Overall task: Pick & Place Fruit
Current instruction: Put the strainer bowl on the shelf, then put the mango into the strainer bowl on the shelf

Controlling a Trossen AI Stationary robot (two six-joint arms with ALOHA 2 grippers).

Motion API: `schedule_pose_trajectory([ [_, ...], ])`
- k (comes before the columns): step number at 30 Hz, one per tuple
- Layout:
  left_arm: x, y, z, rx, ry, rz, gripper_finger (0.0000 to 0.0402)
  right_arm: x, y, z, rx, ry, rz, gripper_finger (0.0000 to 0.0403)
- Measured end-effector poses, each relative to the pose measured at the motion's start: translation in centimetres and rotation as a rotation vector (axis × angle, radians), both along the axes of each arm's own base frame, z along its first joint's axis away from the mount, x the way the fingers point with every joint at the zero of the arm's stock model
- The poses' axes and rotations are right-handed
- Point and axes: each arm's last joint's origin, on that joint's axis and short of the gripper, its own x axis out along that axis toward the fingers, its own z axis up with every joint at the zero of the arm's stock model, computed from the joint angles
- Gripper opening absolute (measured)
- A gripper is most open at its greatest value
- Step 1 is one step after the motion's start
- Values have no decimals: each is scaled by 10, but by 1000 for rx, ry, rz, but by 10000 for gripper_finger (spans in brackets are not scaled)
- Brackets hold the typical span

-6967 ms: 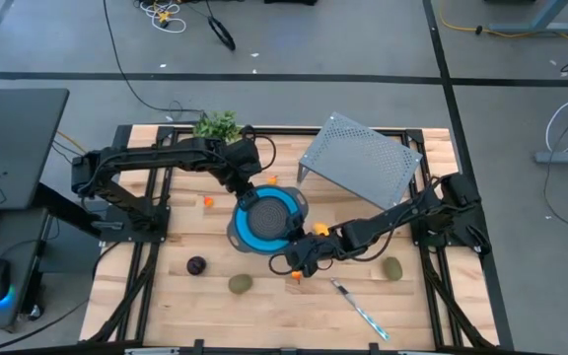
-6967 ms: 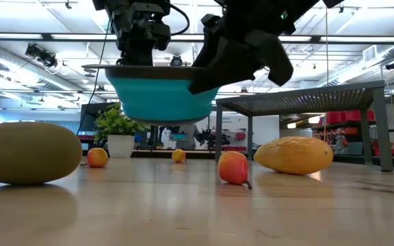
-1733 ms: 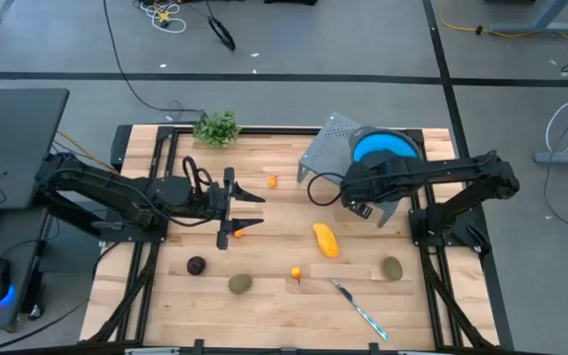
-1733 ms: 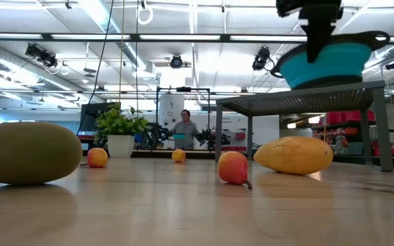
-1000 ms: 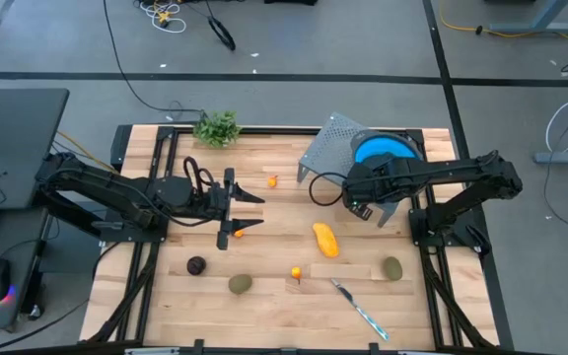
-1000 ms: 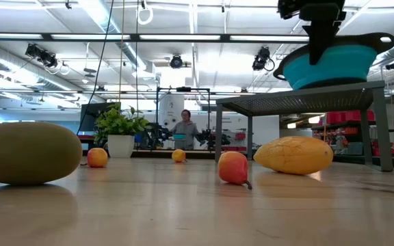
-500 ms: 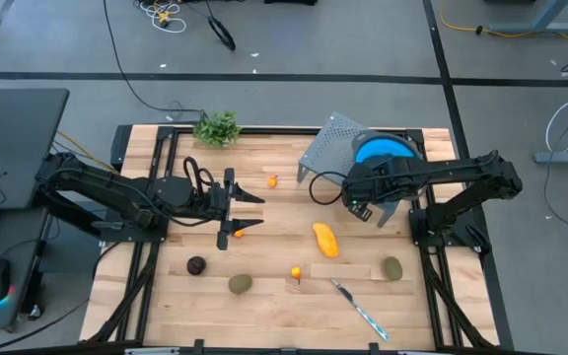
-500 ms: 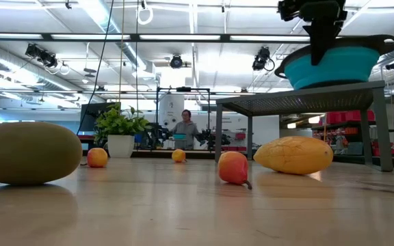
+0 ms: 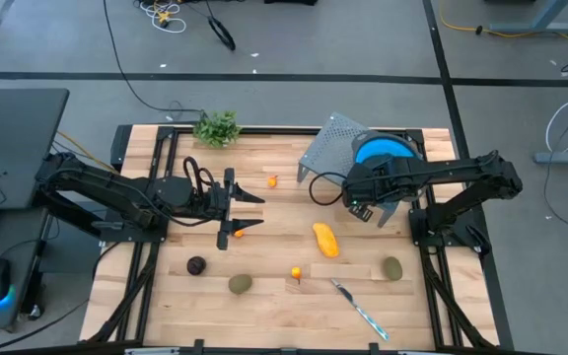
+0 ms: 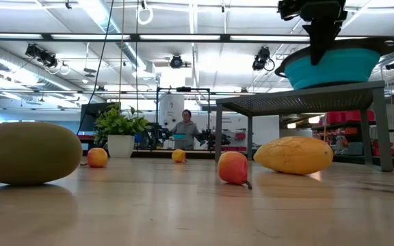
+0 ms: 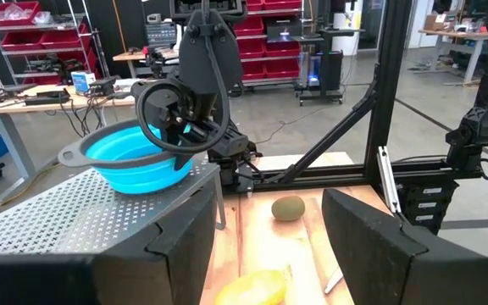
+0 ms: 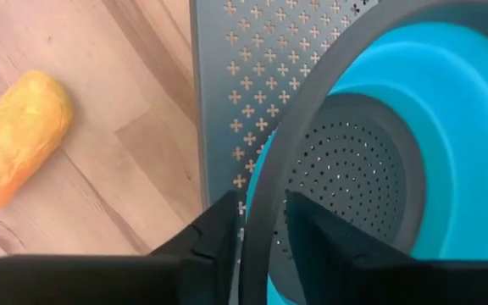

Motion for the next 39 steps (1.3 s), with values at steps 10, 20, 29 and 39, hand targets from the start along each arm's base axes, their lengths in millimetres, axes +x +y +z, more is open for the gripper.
schedule_pose_trajectory([
  [10,0,0,0,-7,0,1,224,0,0,19,8,-80,0,181],
  [20,0,0,-1,-8,10,0,224,17,22,51,134,-334,185,187],
  [29,0,0,-2,-19,22,1,224,53,83,21,222,-410,414,187],
  [39,0,0,1,21,-12,-1,224,68,108,-57,210,-207,250,187],
])
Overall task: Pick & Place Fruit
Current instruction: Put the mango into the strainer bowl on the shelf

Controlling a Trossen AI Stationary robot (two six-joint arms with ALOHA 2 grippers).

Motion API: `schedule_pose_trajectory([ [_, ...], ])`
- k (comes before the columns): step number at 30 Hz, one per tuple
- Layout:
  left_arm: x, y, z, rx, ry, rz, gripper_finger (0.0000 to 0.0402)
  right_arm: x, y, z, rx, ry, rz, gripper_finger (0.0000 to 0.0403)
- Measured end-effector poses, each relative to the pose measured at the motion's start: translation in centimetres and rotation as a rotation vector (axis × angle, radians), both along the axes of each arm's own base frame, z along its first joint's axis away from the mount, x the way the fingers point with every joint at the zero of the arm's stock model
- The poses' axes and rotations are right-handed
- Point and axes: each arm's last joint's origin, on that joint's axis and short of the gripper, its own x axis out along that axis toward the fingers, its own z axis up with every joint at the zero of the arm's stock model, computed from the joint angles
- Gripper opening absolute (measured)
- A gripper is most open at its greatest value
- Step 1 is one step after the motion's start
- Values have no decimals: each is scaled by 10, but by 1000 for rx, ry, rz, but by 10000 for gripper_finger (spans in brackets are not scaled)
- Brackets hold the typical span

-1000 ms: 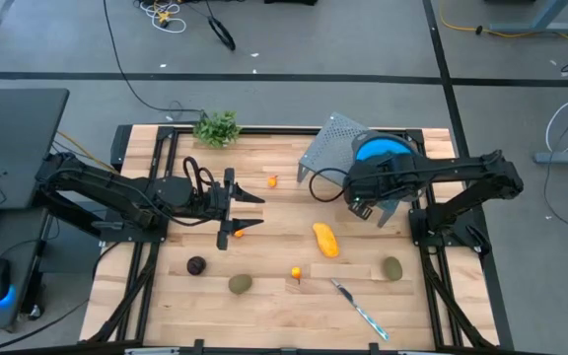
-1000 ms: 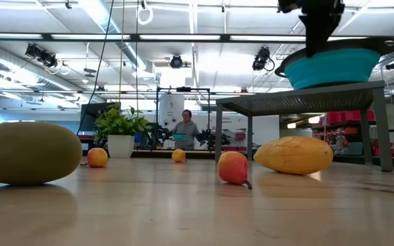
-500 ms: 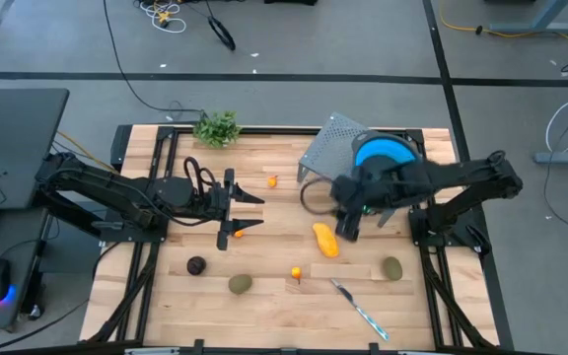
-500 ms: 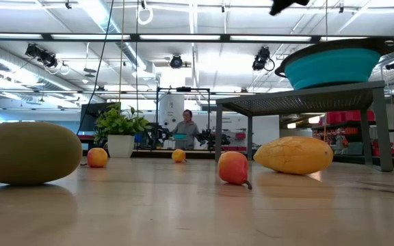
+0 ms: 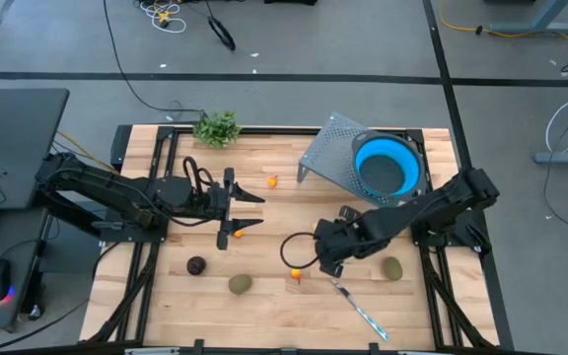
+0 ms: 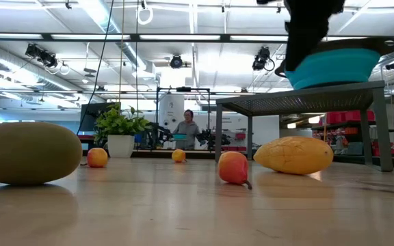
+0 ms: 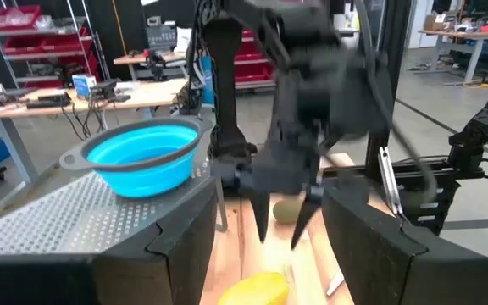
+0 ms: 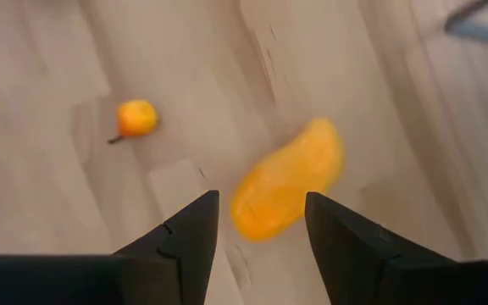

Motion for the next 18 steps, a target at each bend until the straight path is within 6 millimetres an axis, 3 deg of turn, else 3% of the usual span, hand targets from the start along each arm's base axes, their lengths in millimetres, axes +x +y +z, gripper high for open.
schedule_pose_trajectory([
  [8,0,0,4,70,-35,-2,224,0,0,-36,17,13,-91,199],
  [18,0,0,9,120,-93,1,224,-5,-5,-65,-5,-29,-208,252],
])
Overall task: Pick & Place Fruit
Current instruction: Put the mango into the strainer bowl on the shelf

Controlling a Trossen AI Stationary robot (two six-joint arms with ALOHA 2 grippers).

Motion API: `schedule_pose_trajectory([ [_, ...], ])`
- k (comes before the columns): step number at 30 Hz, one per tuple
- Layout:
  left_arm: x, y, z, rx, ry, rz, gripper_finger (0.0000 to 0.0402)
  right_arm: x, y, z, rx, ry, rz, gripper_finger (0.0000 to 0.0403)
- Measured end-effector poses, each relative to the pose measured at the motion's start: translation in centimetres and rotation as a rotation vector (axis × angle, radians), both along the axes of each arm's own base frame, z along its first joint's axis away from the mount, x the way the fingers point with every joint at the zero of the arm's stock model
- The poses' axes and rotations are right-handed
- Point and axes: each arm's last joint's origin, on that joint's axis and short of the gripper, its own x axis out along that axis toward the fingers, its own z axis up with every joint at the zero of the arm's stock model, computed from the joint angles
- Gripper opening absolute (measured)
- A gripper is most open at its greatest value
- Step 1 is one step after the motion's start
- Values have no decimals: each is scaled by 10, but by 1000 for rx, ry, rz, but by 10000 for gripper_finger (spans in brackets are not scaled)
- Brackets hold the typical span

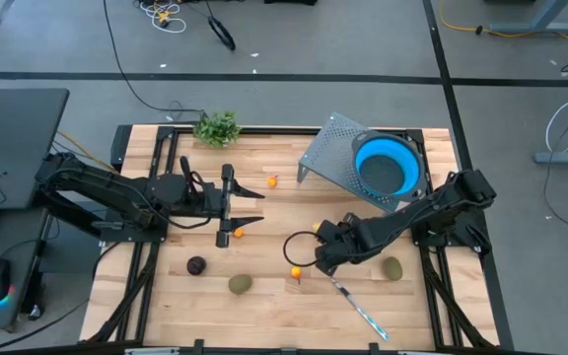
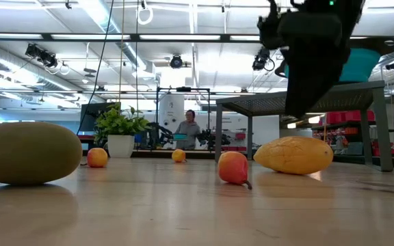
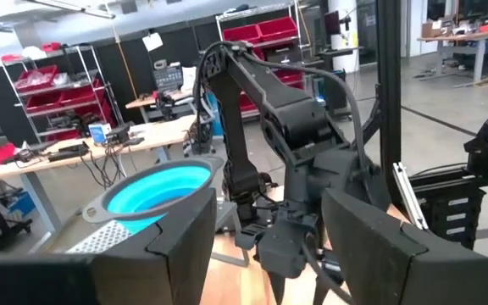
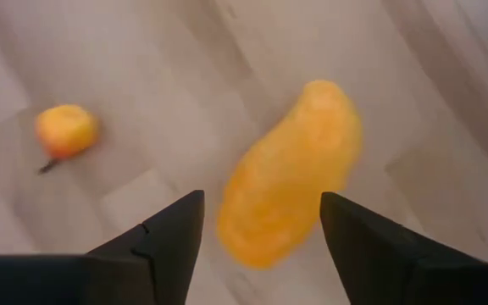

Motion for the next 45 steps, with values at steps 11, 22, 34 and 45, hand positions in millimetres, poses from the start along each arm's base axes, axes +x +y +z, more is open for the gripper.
schedule_pose_trajectory([
  [11,0,0,3,29,-29,2,224,2,-8,-16,-2,-83,-77,262],
  [22,0,0,3,28,-32,3,224,-7,-12,-38,-23,-84,-127,262],
  [34,0,0,3,28,-31,3,224,-9,-13,-47,-13,-125,-121,262],
  [45,0,0,3,26,-31,3,224,-6,-12,-50,-33,-117,-61,262],
])
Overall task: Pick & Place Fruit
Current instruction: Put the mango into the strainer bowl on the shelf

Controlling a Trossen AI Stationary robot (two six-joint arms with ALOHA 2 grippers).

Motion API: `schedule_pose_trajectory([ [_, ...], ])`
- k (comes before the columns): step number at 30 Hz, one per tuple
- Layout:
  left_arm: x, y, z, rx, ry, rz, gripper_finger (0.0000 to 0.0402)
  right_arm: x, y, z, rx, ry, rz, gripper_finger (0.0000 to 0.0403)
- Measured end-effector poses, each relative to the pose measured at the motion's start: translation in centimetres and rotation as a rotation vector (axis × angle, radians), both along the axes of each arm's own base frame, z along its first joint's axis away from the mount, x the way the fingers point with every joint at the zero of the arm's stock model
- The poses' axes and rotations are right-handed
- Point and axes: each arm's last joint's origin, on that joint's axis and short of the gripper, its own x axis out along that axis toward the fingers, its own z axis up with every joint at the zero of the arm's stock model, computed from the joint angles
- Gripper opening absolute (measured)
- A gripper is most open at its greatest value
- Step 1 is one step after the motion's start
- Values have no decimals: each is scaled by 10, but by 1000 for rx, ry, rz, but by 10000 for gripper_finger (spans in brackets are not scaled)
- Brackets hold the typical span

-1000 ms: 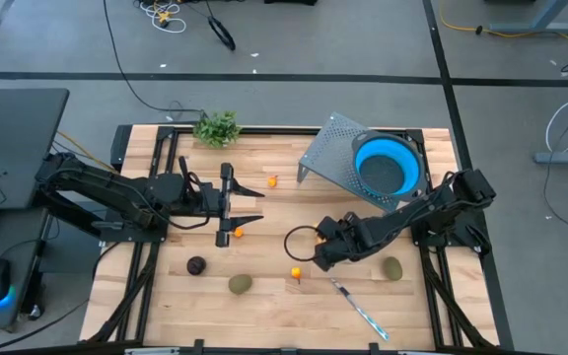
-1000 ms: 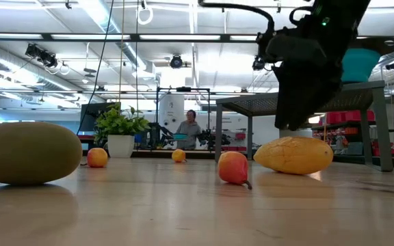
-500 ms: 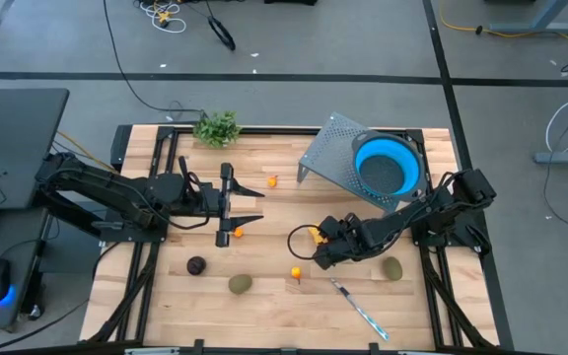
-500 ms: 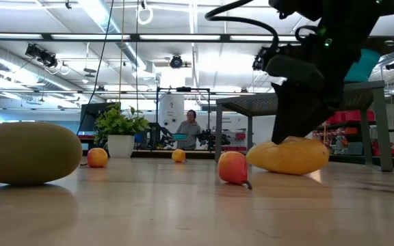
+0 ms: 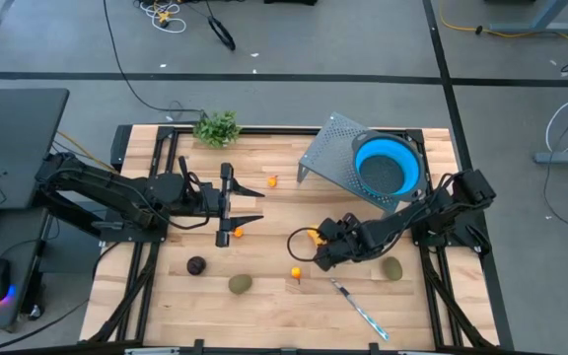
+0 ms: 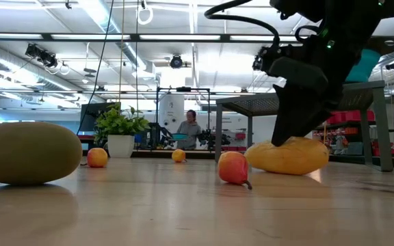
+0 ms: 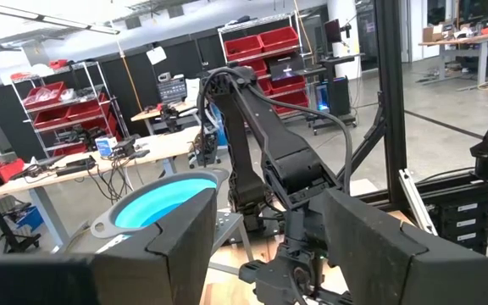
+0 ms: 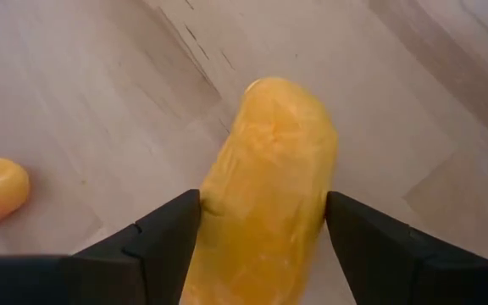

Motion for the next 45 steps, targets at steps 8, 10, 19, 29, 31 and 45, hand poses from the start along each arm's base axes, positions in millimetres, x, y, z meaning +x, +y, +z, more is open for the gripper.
schedule_pose_trajectory([
  [8,0,0,-1,1,6,-1,224,6,4,-11,-23,4,48,262],
  [10,0,0,-1,0,6,0,224,6,4,-11,-29,11,71,262],
  [19,0,0,-2,-23,21,-3,224,2,5,-20,7,86,113,305],
  [29,0,0,-4,-40,34,-3,224,5,4,-16,11,64,131,316],
  [31,0,0,-4,-42,35,-4,224,5,4,-17,5,67,143,308],
  [45,0,0,-4,-44,39,-4,224,9,6,11,18,-17,191,244],
])
